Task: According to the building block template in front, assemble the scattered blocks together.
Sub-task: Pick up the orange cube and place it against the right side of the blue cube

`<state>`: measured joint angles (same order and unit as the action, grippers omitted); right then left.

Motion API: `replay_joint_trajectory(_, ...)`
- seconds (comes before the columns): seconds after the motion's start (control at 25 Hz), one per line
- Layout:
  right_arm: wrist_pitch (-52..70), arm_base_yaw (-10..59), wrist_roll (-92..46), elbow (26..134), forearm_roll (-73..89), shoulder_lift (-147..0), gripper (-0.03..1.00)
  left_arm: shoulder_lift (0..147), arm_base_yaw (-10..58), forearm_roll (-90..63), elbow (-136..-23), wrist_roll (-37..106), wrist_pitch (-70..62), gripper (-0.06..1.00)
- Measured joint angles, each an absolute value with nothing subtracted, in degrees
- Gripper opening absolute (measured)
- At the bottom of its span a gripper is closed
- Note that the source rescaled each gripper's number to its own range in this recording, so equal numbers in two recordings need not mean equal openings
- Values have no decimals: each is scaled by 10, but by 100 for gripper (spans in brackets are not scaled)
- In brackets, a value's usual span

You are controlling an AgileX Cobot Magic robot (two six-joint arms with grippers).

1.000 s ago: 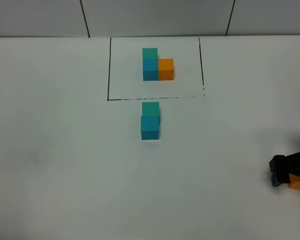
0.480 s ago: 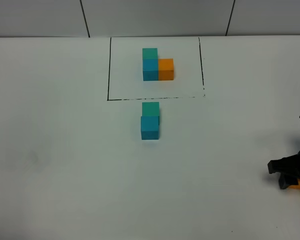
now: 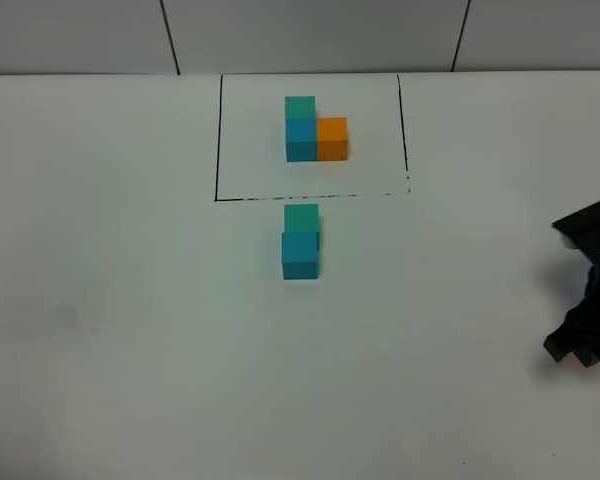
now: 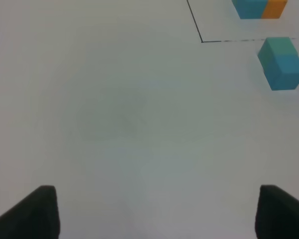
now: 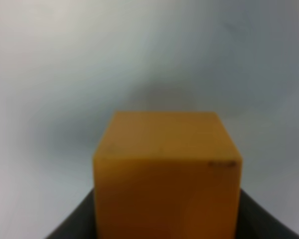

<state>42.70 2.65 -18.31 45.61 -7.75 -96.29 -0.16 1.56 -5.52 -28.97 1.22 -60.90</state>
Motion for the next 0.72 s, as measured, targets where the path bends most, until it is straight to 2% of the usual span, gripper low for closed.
replay_joint_trajectory(0.32,516,152,-501,644,-15,-1075,1,-2,16,-55,-290,12,-609,82)
replay_joint_trajectory(0.52,555,183,-543,767,6,-1144,1,-2,16,-55,-290,12,-609,82)
replay_joint_trajectory(0.72,554,203,-552,825,16,-1172,1,-2,16,-55,-290,12,-609,82)
